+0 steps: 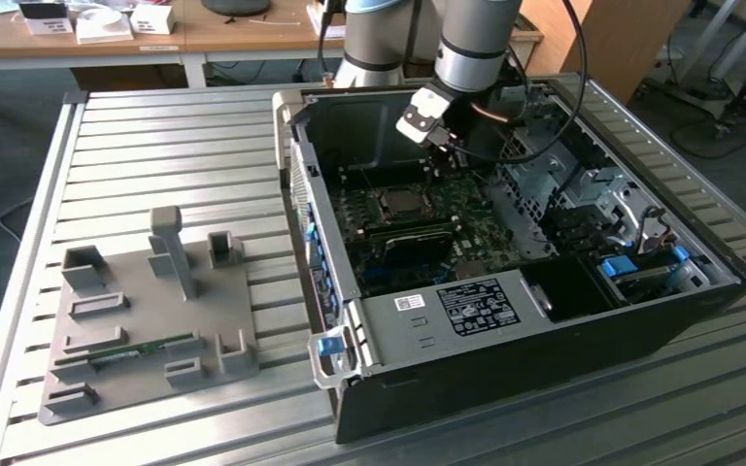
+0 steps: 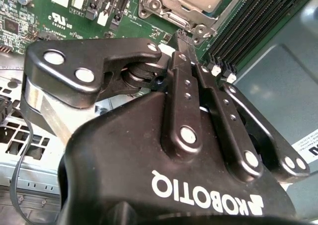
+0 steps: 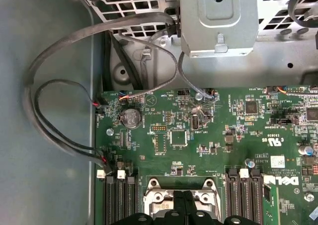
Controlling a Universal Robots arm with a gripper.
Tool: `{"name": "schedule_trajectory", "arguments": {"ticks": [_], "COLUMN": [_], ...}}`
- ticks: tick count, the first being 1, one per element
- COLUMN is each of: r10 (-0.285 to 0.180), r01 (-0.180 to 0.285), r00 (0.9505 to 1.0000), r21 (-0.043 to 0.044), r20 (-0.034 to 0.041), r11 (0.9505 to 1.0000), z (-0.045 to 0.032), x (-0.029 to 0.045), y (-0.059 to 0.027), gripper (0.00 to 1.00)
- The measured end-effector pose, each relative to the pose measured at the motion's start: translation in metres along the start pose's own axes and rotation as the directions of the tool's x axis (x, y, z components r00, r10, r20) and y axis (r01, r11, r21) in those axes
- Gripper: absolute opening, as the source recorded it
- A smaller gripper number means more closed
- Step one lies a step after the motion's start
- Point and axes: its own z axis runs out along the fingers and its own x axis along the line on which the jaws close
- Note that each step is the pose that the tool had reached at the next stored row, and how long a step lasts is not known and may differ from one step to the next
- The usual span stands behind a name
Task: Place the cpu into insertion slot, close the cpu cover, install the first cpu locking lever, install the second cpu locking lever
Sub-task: 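Close the cpu cover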
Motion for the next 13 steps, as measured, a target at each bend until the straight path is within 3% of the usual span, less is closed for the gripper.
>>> {"name": "schedule_trajectory", "arguments": {"ticks": [4, 7, 13], "r10": [0.000, 0.001, 0.001], "r01": [0.000, -0.001, -0.001], "r00": [1.0000, 1.0000, 1.0000], "r21": [0.0003, 0.0113, 0.0129], "r20": [-0.0001, 0.0001, 0.0004], "r11": [1.0000, 0.9999, 0.9999], "z": [0.0000, 0.0008, 0.0008], "x": [0.0000, 0.0000, 0.0000], "y": [-0.0002, -0.0003, -0.0003], "gripper": [0.11, 0.11, 0.11]}}
